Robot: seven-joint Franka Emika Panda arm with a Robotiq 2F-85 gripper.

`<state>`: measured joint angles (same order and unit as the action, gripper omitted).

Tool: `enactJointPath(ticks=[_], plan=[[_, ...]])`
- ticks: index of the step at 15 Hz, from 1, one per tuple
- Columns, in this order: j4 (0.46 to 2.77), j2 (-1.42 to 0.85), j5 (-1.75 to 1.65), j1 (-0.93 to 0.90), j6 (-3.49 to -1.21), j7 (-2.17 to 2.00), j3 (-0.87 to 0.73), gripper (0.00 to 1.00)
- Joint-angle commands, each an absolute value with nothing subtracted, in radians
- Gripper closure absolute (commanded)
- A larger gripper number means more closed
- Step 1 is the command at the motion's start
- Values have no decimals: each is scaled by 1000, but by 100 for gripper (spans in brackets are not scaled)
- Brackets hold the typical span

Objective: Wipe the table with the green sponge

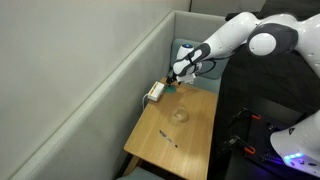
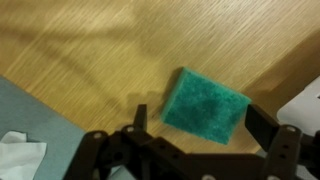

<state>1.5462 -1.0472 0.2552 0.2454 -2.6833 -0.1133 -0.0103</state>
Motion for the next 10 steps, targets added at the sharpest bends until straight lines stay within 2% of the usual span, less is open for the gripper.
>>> enactJointPath(ticks=[1,6,8,10], plan=[[1468,-1098,258,226,-2629,-161,-22,0],[1410,-1145,252,211,-2589,-192,-35,0],[1389,-1160,251,205,-2572,-205,-42,28],[1374,-1169,252,205,-2560,-208,-43,44]])
